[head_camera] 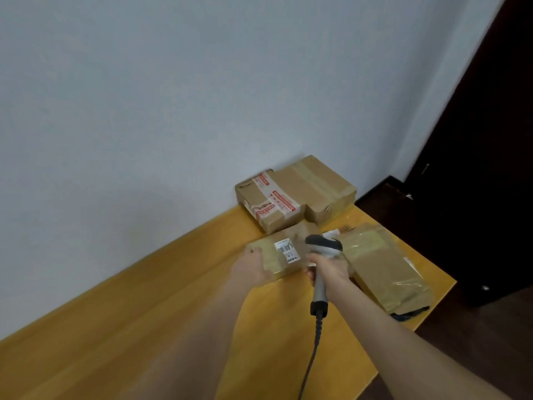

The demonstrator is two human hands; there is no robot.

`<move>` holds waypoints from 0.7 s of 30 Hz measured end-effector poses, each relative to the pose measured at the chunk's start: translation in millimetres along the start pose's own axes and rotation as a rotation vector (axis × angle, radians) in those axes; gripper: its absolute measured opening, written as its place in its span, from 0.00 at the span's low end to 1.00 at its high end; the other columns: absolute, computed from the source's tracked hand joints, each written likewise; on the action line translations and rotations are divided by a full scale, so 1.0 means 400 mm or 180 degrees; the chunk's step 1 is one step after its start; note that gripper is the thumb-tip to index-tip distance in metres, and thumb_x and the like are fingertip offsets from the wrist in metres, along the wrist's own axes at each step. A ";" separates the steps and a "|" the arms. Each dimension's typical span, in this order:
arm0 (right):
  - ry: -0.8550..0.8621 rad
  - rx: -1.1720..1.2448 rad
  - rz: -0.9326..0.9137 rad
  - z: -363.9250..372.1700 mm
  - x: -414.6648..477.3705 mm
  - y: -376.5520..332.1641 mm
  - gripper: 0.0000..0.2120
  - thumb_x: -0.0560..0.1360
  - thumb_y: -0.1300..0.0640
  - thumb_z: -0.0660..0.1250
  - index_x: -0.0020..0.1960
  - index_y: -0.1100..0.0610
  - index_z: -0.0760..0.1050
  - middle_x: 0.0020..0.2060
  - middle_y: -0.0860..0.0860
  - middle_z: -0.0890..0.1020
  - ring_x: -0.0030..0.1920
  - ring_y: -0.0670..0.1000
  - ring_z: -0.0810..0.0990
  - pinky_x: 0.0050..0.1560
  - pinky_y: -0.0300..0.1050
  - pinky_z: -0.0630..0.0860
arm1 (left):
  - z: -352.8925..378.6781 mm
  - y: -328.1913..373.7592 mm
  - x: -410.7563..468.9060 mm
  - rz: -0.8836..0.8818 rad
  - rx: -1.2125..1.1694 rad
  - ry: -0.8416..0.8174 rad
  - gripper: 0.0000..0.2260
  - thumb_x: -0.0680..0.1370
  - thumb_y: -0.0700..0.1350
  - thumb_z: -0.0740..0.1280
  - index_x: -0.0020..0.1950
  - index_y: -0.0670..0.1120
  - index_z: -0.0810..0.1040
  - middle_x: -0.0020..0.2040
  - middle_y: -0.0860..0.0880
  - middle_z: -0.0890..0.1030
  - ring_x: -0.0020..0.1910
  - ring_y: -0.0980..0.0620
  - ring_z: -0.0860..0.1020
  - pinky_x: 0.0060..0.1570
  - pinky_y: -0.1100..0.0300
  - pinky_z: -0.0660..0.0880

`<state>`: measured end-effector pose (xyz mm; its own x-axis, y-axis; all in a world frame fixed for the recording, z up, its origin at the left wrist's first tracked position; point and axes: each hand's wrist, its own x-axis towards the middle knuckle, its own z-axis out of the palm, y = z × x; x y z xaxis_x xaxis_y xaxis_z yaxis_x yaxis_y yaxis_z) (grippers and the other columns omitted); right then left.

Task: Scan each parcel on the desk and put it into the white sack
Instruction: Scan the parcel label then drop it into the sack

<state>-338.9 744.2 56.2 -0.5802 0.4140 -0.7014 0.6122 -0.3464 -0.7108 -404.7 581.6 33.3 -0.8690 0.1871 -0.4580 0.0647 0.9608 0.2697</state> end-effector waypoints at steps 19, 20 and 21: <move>-0.0651 0.0015 0.0670 0.033 0.196 0.066 0.12 0.69 0.60 0.76 0.50 0.60 0.76 0.48 0.58 0.81 0.48 0.58 0.79 0.58 0.60 0.78 | 0.112 -0.037 0.102 -0.1101 -0.1463 -0.0620 0.15 0.77 0.55 0.66 0.54 0.45 0.73 0.51 0.49 0.76 0.52 0.50 0.74 0.49 0.59 0.70; -0.0685 -0.0053 0.0684 0.030 0.193 0.068 0.14 0.69 0.60 0.76 0.52 0.61 0.77 0.48 0.58 0.81 0.48 0.58 0.79 0.56 0.60 0.78 | 0.114 -0.038 0.083 -0.1227 -0.1834 -0.0636 0.11 0.77 0.52 0.67 0.47 0.44 0.72 0.46 0.49 0.75 0.49 0.50 0.74 0.48 0.58 0.71; -0.0730 -0.0088 0.0675 0.027 0.186 0.069 0.15 0.70 0.60 0.75 0.54 0.62 0.77 0.48 0.58 0.82 0.47 0.57 0.80 0.53 0.59 0.79 | 0.118 -0.047 0.064 -0.1365 -0.2195 -0.0658 0.10 0.77 0.49 0.68 0.44 0.44 0.72 0.43 0.49 0.75 0.47 0.50 0.74 0.49 0.56 0.73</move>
<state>-371.0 756.3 -16.0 -0.5421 0.1333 -0.8297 0.7450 -0.3805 -0.5479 -405.1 577.9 -23.3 -0.6382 -0.0678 -0.7669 -0.6240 0.6290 0.4637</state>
